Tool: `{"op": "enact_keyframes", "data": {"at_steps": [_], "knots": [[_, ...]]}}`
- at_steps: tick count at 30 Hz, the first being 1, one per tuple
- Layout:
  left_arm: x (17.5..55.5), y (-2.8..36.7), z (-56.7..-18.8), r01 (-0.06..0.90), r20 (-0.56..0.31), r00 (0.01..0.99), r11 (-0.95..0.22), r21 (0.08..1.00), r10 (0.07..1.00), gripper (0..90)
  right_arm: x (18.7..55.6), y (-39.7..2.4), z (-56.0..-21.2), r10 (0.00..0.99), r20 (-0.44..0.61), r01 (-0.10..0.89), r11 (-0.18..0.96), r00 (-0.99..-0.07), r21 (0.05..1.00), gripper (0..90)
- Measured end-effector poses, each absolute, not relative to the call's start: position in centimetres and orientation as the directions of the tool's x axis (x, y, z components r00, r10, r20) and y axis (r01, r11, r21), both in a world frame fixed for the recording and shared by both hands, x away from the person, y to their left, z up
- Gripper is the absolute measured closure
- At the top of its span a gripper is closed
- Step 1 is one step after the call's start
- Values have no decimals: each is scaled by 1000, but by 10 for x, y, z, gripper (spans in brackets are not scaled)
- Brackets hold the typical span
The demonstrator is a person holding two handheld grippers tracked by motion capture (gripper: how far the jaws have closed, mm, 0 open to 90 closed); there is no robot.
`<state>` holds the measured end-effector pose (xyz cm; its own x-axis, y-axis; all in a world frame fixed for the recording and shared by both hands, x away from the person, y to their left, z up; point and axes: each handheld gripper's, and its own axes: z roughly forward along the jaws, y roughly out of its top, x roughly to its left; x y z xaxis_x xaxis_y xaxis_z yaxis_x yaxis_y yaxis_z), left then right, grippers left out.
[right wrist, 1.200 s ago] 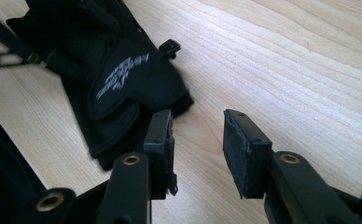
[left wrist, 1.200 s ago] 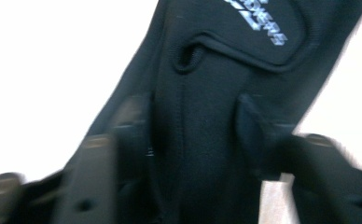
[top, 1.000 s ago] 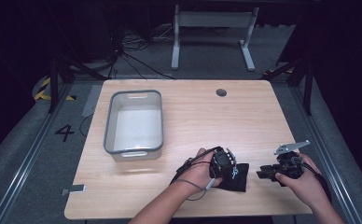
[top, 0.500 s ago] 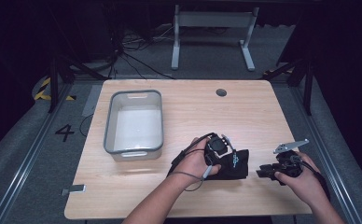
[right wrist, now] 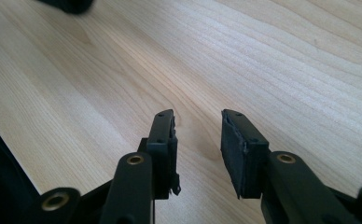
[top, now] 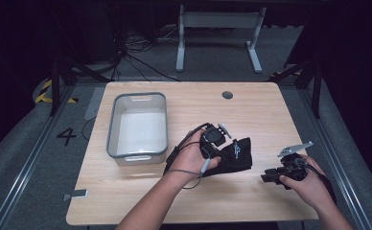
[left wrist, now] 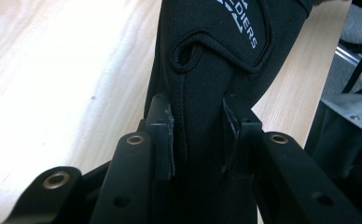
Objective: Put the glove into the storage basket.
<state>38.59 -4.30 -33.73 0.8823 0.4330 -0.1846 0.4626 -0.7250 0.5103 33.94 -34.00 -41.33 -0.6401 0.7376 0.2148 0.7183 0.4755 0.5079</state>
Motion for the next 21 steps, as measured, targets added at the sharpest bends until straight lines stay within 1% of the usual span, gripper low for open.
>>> {"op": "enact_keyframes", "data": {"at_steps": [7,10,13,14,21], "knots": [[387,-30,-326,488,-188,866,-696,527,464,679,343,-339,-413,732,220,718,480,-644,504,660],[387,-21,-319,508,-207,852,-666,546,481,679,345,-338,-413,729,220,716,483,-648,504,660],[386,-14,-310,512,-200,847,-654,557,493,679,347,-336,-413,726,222,714,486,-651,505,660],[386,-8,-303,522,-196,838,-639,565,510,679,348,-335,-413,724,222,712,487,-653,506,660],[391,13,-288,552,-198,807,-591,588,556,679,349,-333,-415,723,223,712,490,-654,503,651]]}}
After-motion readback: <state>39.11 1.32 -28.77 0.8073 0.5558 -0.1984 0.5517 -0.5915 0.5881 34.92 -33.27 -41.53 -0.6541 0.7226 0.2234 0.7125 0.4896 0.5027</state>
